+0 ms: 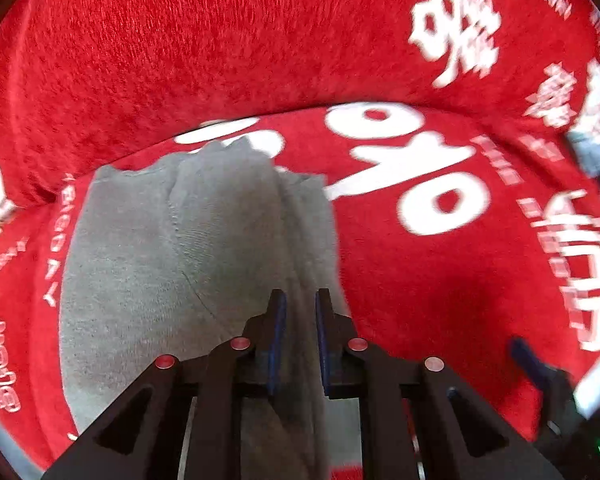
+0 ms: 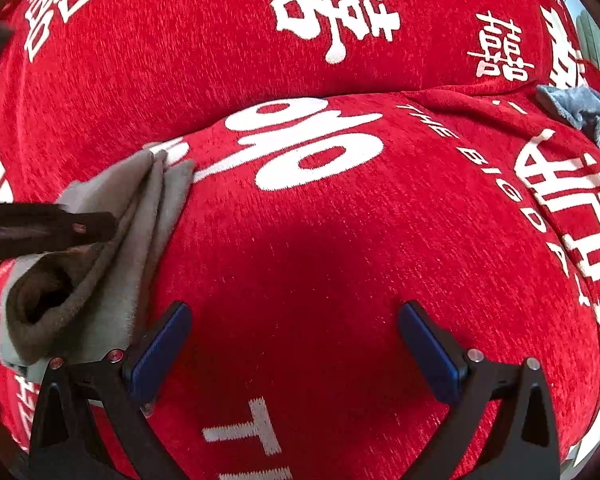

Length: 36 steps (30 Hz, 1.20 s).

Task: Fold small clothes

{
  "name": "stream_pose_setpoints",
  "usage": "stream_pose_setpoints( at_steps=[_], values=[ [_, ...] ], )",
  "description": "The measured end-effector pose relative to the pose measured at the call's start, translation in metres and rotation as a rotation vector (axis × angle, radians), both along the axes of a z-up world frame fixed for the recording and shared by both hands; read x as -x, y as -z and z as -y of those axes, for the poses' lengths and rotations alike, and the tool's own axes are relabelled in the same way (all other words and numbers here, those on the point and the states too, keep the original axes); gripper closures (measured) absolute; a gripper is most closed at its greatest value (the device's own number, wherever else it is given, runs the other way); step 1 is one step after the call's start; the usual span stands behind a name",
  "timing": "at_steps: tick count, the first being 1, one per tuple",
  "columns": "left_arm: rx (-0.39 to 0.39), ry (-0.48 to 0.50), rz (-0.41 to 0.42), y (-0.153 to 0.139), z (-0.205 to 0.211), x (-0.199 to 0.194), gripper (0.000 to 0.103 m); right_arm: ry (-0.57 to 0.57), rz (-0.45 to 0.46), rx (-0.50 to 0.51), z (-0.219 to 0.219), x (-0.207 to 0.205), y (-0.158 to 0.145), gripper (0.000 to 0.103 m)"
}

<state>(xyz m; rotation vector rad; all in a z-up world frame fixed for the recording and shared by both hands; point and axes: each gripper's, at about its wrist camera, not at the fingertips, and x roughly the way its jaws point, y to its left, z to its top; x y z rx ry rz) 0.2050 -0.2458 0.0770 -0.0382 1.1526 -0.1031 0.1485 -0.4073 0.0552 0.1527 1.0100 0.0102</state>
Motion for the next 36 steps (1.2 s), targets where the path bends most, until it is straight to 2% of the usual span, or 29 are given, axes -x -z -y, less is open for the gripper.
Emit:
stream_pose_setpoints(
  at_steps=[2, 3, 4, 5, 6, 9, 12, 15, 17, 18, 20, 22, 24, 28, 30, 31, 32, 34, 36],
  values=[
    [0.012, -0.007, 0.049, -0.019, -0.016, 0.016, 0.049, -0.002, 0.010, -0.021, 0.004, 0.003, -0.007, 0.000],
    [0.009, -0.017, 0.079, -0.027, -0.026, 0.025, 0.005, -0.005, 0.013, -0.031, 0.005, 0.003, -0.009, 0.000],
    [0.008, -0.042, 0.139, -0.040, -0.041, 0.033, 0.000, -0.013, 0.023, -0.057, 0.007, 0.004, -0.015, 0.000],
    [0.010, -0.079, 0.227, -0.054, -0.060, 0.049, 0.000, -0.022, 0.029, -0.077, 0.006, 0.004, -0.018, 0.000],
    [0.005, -0.092, 0.245, -0.060, -0.072, 0.056, 0.000, -0.043, 0.038, -0.118, 0.005, 0.004, -0.024, 0.000],
    [0.008, -0.090, 0.201, -0.055, -0.106, 0.070, 0.000, -0.108, 0.052, -0.234, -0.007, -0.001, -0.035, 0.000],
    [-0.056, -0.110, 0.197, -0.036, -0.132, 0.091, 0.000, -0.215, 0.031, -0.341, -0.031, -0.012, -0.039, 0.000],
    [-0.144, -0.077, 0.171, -0.005, -0.147, 0.116, 0.000, -0.304, -0.014, -0.361, -0.063, -0.030, -0.036, 0.000],
    [-0.173, -0.056, 0.156, 0.011, -0.152, 0.129, 0.000, -0.337, -0.044, -0.383, -0.079, -0.044, -0.030, 0.001],
    [-0.175, -0.039, 0.152, 0.018, -0.152, 0.133, 0.000, -0.347, -0.065, -0.396, -0.085, -0.050, -0.025, 0.003],
    [-0.211, -0.027, 0.147, 0.032, -0.151, 0.135, 0.000, -0.362, -0.124, -0.413, -0.097, -0.064, -0.014, 0.017],
    [-0.244, -0.035, 0.152, 0.041, -0.152, 0.132, 0.000, -0.371, -0.179, -0.420, -0.106, -0.072, -0.001, 0.023],
    [-0.232, -0.057, 0.147, 0.048, -0.159, 0.128, 0.000, -0.379, -0.193, -0.415, -0.113, -0.077, 0.007, 0.026],
    [-0.120, -0.118, 0.123, 0.055, -0.176, 0.118, 0.000, -0.393, -0.180, -0.404, -0.118, -0.081, 0.007, 0.028],
    [-0.092, -0.134, 0.123, 0.056, -0.177, 0.114, 0.000, -0.394, -0.176, -0.384, -0.121, -0.086, 0.010, 0.050],
    [-0.098, -0.136, 0.126, 0.057, -0.176, 0.112, 0.000, -0.392, -0.188, -0.358, -0.122, -0.090, 0.013, 0.066],
    [-0.119, -0.142, 0.131, 0.056, -0.175, 0.109, 0.000, -0.390, -0.193, -0.362, -0.120, -0.090, 0.013, 0.078],
    [-0.111, -0.160, 0.161, 0.045, -0.178, 0.112, 0.013, -0.391, -0.149, -0.418, -0.108, -0.085, -0.003, 0.086],
    [-0.060, -0.154, 0.188, 0.029, -0.179, 0.119, 0.014, -0.399, -0.065, -0.440, -0.095, -0.076, -0.025, 0.087]
  ],
)
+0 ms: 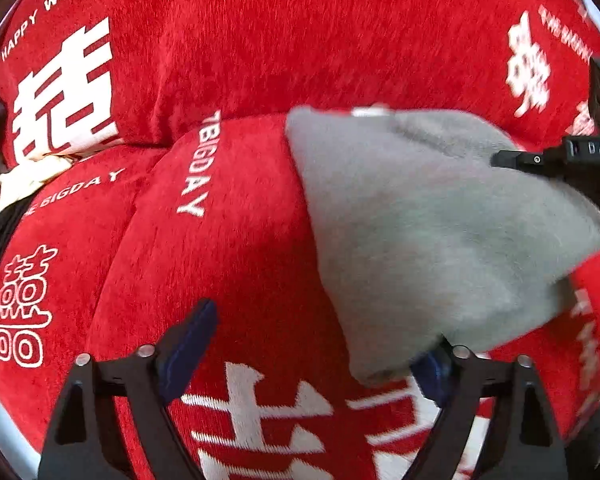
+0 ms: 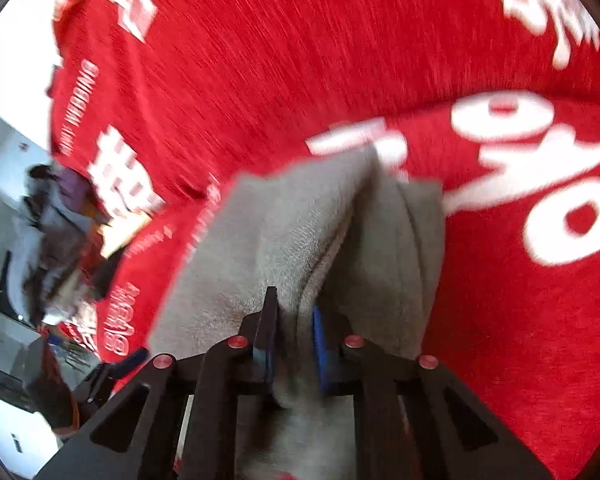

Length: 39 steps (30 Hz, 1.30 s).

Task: Fold small clothes

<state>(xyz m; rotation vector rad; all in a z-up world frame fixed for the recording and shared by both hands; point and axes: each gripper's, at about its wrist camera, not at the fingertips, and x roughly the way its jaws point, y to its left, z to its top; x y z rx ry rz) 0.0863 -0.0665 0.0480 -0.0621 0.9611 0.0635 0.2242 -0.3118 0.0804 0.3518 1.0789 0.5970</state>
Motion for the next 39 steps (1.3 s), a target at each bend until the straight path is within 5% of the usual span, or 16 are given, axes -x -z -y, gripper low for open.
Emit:
stream_pose_setpoints(
  at_steps=[3, 9, 12, 16, 19, 22, 24, 27, 28, 30, 33, 39],
  values=[
    [-0.002, 0.023, -0.004, -0.005, 0.004, 0.000, 0.014, 0.011, 0.048, 0.009, 0.012, 0.009, -0.010, 0.087],
    [-0.073, 0.101, -0.103, 0.025, 0.035, -0.005, 0.014, 0.057, -0.027, 0.051, 0.029, 0.003, 0.039, 0.087],
    [-0.076, 0.116, -0.096, 0.019, 0.034, 0.001, 0.014, 0.050, -0.018, 0.037, 0.032, 0.004, 0.035, 0.084],
    [-0.030, 0.167, -0.037, -0.015, 0.027, 0.009, 0.014, 0.042, 0.037, 0.088, 0.032, 0.002, 0.011, 0.080],
    [0.021, 0.188, 0.013, -0.037, 0.029, 0.004, 0.014, 0.037, 0.124, 0.101, 0.028, -0.004, -0.009, 0.062],
    [0.088, 0.205, 0.025, -0.041, 0.041, -0.020, 0.014, -0.041, 0.091, 0.065, 0.010, -0.025, -0.008, 0.056],
    [0.123, 0.203, 0.004, -0.033, 0.048, -0.037, 0.014, -0.102, 0.022, 0.023, -0.004, -0.041, 0.008, 0.049],
    [0.045, 0.139, -0.106, 0.002, 0.061, -0.064, 0.010, -0.082, -0.044, 0.122, -0.009, -0.064, 0.038, 0.054],
    [0.021, 0.138, -0.121, 0.009, 0.065, -0.066, 0.002, -0.078, -0.043, 0.110, -0.006, -0.068, 0.042, 0.055],
    [0.013, 0.132, -0.114, 0.016, 0.072, -0.063, 0.001, -0.057, -0.045, 0.109, 0.000, -0.070, 0.036, 0.057],
    [0.006, 0.153, -0.110, 0.011, 0.072, -0.058, 0.001, -0.015, 0.036, 0.187, 0.011, -0.046, 0.007, 0.054],
    [0.091, 0.125, -0.048, -0.009, 0.045, -0.033, 0.001, -0.098, 0.177, 0.132, 0.039, 0.057, -0.037, 0.045]
  ],
)
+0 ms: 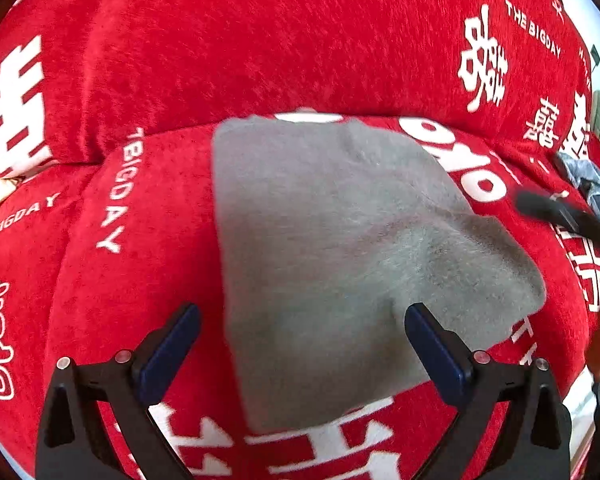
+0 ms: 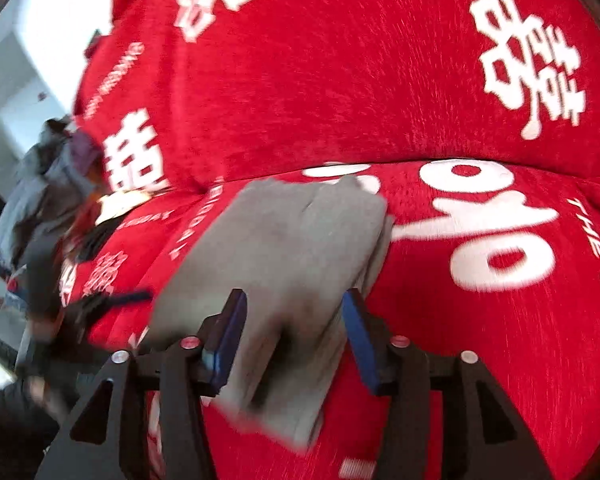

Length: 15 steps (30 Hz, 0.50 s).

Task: Fold small clothes
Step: 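Release the bundle and press it flat with both grippers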

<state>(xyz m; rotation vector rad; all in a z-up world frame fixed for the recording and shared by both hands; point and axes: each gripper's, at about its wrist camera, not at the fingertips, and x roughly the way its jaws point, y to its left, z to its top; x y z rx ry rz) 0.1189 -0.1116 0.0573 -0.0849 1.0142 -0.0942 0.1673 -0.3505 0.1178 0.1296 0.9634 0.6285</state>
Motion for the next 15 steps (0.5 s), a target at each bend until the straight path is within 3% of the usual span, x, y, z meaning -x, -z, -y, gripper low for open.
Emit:
stream_pose_setpoints(
  at_steps=[3, 5, 6, 7, 9, 12, 15],
  values=[
    [0.017, -0.035, 0.000, 0.001, -0.012, 0.001, 0.001, -0.032, -0.002, -0.007, -0.008, 0.028, 0.001, 0.043],
    [0.055, -0.076, -0.011, 0.002, -0.021, -0.001, 0.001, -0.045, -0.003, 0.049, -0.024, 0.030, 0.013, 0.044],
    [0.061, -0.088, -0.007, 0.002, -0.024, -0.001, 0.001, -0.050, -0.006, 0.071, -0.029, 0.030, 0.020, 0.051],
    [0.060, -0.100, -0.004, 0.001, -0.027, 0.000, 0.001, -0.059, -0.020, 0.084, -0.034, 0.028, 0.029, 0.094],
    [0.041, -0.123, -0.024, 0.006, -0.036, 0.000, 0.001, -0.041, -0.065, 0.119, -0.033, 0.024, 0.045, 0.096],
    [0.011, -0.129, -0.061, 0.018, -0.048, 0.005, 0.001, -0.004, -0.105, 0.076, -0.011, 0.028, 0.058, 0.098],
    [0.008, -0.104, -0.084, 0.024, -0.049, 0.009, 0.001, 0.003, -0.101, 0.076, -0.008, 0.033, 0.061, 0.098]
  ],
)
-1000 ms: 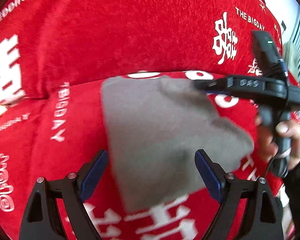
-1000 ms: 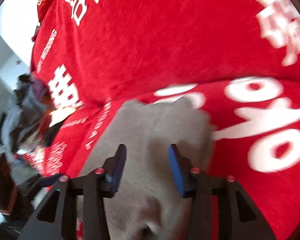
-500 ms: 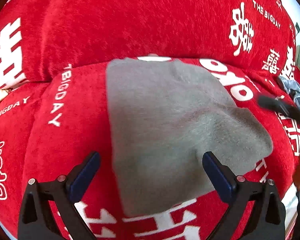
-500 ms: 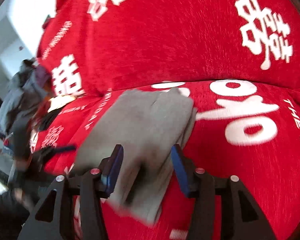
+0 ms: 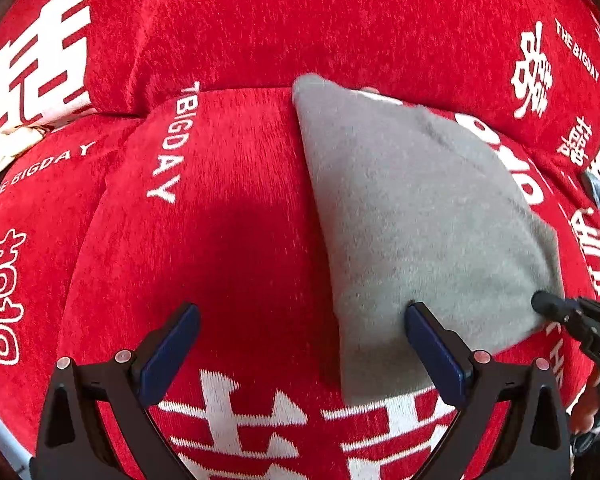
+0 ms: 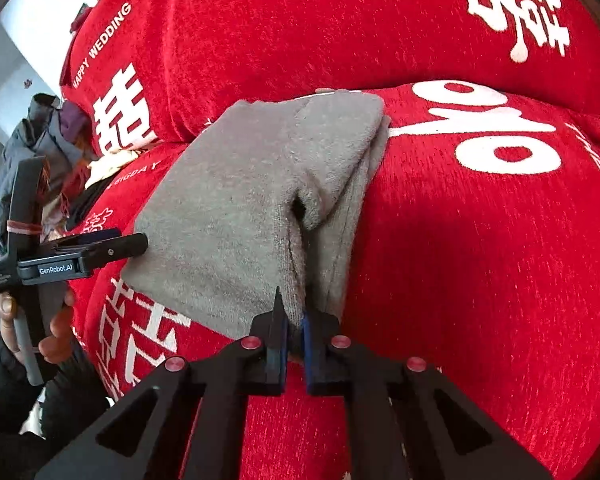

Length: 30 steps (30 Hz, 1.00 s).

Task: Fold small clothes
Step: 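Release the bundle and press it flat with both grippers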

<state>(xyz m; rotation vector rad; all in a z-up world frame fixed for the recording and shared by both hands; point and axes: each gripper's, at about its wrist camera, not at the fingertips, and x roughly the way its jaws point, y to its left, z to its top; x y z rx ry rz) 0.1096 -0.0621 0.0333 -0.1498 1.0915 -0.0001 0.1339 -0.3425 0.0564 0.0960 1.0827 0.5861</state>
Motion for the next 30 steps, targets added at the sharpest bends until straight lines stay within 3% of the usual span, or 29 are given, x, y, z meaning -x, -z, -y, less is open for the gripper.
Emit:
stream_pose_setpoints(
  at_steps=[4, 6, 7, 9, 10, 11, 13, 17, 19, 21, 26, 30],
  values=[
    [-0.014, 0.019, 0.070, -0.025, 0.004, 0.002, 0.001, 0.025, 0.002, 0.008, 0.001, 0.002, -0.020, 0.093],
    [-0.026, 0.016, 0.112, -0.039, 0.005, -0.002, 0.001, 0.029, 0.087, 0.028, -0.001, 0.009, -0.042, 0.089],
    [-0.049, 0.009, 0.115, -0.041, 0.006, -0.008, 0.001, 0.021, 0.135, 0.035, -0.005, 0.012, -0.054, 0.082],
    [-0.088, -0.005, 0.097, -0.038, 0.009, -0.024, 0.001, -0.015, 0.204, 0.028, -0.019, 0.013, -0.071, 0.051],
    [-0.093, -0.009, 0.088, -0.036, 0.010, -0.028, 0.001, -0.038, 0.233, 0.025, -0.029, 0.012, -0.076, 0.027],
    [-0.101, -0.015, 0.067, -0.030, 0.011, -0.036, 0.001, -0.050, 0.250, 0.028, -0.036, 0.010, -0.076, 0.024],
    [-0.106, -0.017, 0.033, -0.019, 0.014, -0.042, 0.001, -0.077, 0.237, 0.047, -0.049, -0.001, -0.066, 0.024],
    [-0.109, -0.031, 0.016, -0.006, 0.017, -0.044, 0.001, -0.084, 0.125, 0.065, -0.048, -0.026, -0.025, 0.024],
    [-0.106, -0.028, 0.022, -0.005, 0.017, -0.043, 0.001, -0.041, 0.041, 0.180, -0.038, -0.038, 0.004, 0.024],
    [-0.112, -0.019, 0.023, -0.006, 0.019, -0.043, 0.001, 0.006, -0.026, 0.063, -0.017, -0.039, 0.006, 0.026],
    [-0.118, -0.020, 0.081, -0.019, 0.019, -0.045, 0.001, -0.038, 0.220, 0.058, -0.026, -0.017, -0.058, 0.027],
    [-0.138, -0.031, 0.081, -0.016, 0.016, -0.053, 0.001, -0.196, 0.252, 0.019, -0.064, -0.020, -0.073, 0.027]
  ],
)
